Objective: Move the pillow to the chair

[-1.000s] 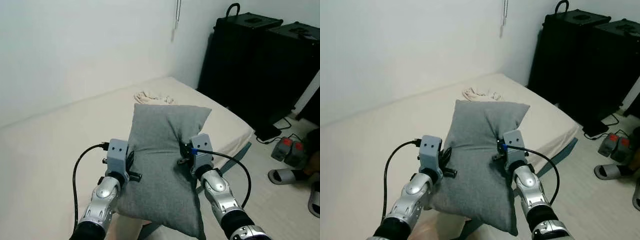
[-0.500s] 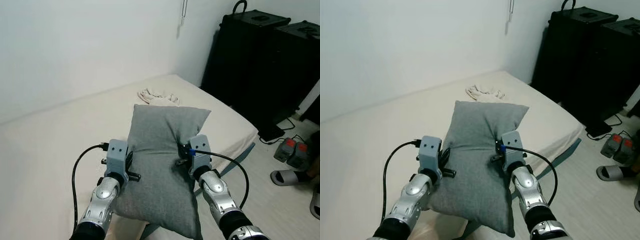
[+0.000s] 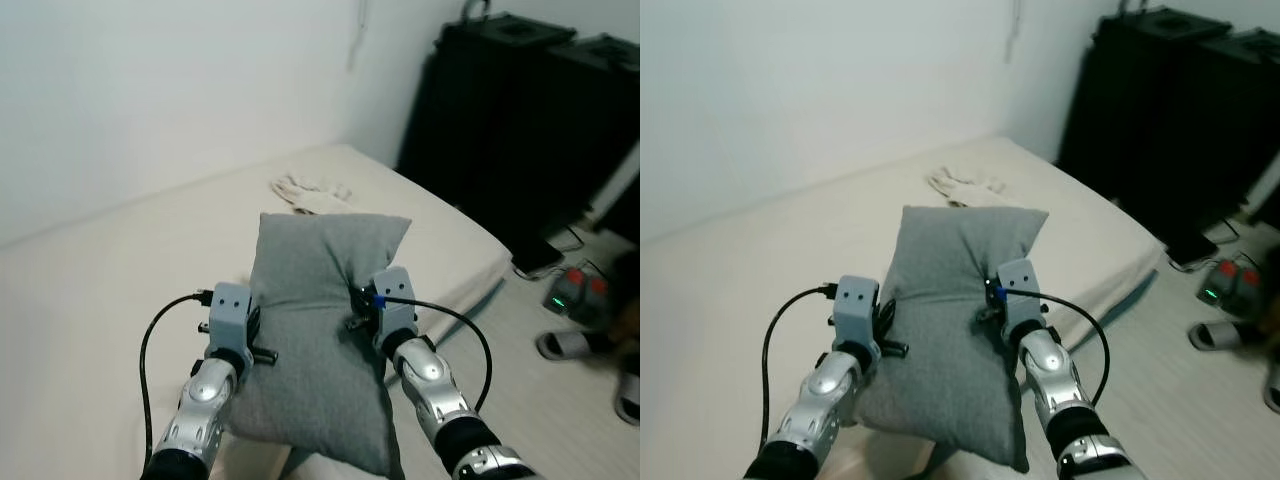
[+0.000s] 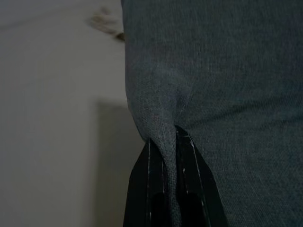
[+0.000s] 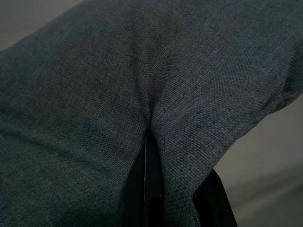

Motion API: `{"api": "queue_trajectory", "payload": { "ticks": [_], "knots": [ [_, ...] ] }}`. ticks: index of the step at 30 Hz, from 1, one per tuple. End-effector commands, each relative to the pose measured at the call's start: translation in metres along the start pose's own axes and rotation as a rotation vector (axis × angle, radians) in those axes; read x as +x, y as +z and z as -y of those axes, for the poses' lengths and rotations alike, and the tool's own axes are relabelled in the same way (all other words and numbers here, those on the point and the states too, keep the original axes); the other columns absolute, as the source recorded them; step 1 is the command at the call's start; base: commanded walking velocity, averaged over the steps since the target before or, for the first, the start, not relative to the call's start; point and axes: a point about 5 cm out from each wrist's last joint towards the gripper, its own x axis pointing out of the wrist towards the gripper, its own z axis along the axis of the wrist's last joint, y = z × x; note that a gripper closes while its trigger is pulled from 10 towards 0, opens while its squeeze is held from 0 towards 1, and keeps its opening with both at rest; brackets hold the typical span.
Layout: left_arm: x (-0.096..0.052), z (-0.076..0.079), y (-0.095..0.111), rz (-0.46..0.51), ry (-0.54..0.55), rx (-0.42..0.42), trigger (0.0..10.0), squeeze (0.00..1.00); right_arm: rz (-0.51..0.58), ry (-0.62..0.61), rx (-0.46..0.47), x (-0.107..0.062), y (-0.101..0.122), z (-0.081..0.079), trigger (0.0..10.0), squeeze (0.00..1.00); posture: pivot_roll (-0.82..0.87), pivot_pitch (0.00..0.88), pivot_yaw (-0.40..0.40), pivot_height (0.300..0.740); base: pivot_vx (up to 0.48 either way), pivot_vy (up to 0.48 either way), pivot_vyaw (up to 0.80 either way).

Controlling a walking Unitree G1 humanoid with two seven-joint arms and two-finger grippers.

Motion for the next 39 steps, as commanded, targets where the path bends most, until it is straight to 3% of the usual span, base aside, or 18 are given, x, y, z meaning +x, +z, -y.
{"api": "queue_trajectory", "payload": {
  "ticks": [1, 39],
  "knots": [
    [-0.0079, -0.0381, -0.0029, -0.001, 0.182, 0.003, 10.0, 0.0, -0.019, -0.129, 0.019, -0.0091, -0.0045, 0.0317, 10.0, 0.0, -0.02, 0.046, -0.057, 0.722, 0.0, 0.0, -0.8],
    [-0.0125, -0.0407, -0.0065, -0.004, 0.211, -0.008, 10.0, 0.0, -0.022, -0.086, 0.005, -0.0056, -0.0012, 0.0303, 10.0, 0.0, -0.02, 0.04, -0.085, 0.722, 0.0, 0.0, -0.8]
  ]
}}
